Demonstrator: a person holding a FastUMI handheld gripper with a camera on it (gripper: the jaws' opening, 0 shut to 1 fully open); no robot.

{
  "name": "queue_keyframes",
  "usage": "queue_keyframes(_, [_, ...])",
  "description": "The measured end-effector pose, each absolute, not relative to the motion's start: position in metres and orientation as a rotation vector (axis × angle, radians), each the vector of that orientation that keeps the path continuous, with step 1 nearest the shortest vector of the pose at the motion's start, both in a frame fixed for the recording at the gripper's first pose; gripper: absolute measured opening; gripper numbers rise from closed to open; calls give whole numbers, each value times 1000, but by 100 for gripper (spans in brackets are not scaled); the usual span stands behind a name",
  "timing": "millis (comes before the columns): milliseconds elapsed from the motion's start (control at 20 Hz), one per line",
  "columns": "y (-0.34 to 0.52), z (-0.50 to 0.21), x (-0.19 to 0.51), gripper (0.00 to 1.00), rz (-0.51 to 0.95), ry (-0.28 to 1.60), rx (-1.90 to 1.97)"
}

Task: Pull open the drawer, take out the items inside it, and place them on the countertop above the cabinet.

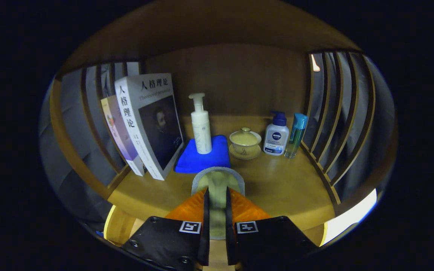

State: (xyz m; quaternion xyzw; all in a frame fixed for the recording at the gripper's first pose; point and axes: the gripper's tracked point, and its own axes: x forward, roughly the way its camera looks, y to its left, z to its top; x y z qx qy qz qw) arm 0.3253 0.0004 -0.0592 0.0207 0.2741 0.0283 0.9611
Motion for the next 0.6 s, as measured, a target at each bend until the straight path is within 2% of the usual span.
queue_keyframes(300, [-2,-74,341,20,46,594,89])
queue_keyframes(600, [-1,-91,337,31,24,602,120])
